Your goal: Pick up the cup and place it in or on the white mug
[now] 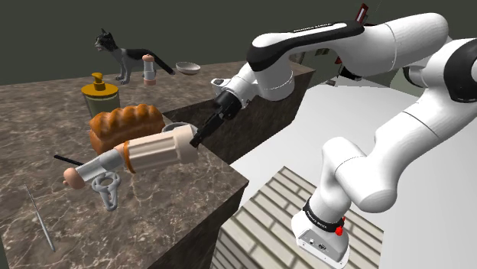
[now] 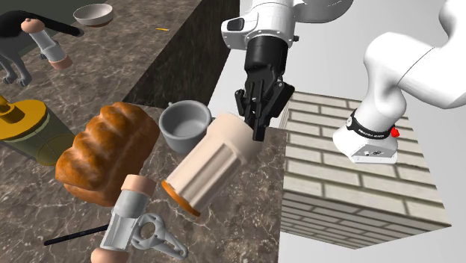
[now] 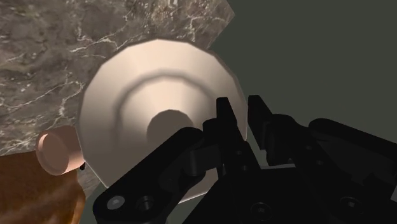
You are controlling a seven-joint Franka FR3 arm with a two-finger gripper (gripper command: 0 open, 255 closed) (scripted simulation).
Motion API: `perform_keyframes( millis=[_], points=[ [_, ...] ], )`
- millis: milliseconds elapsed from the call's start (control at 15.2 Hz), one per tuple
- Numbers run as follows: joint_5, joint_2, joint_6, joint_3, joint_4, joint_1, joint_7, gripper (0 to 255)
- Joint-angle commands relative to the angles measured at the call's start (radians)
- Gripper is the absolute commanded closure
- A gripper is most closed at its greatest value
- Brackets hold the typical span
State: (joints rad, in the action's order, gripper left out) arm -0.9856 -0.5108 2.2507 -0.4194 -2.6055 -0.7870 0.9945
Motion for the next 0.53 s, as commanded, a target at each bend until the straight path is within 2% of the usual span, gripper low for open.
perform_keyframes(
  millis=[0,330,462],
  points=[
    [0.021,-0.016,-0.014,0.007,0.012,0.009,-0.031,255],
    [0.056,-0.042,-0.043,0.024,0.042,0.023,-0.093,255],
    [0.09,-0.018,-0.098,-0.023,0.085,0.042,-0.079,255]
  ],
)
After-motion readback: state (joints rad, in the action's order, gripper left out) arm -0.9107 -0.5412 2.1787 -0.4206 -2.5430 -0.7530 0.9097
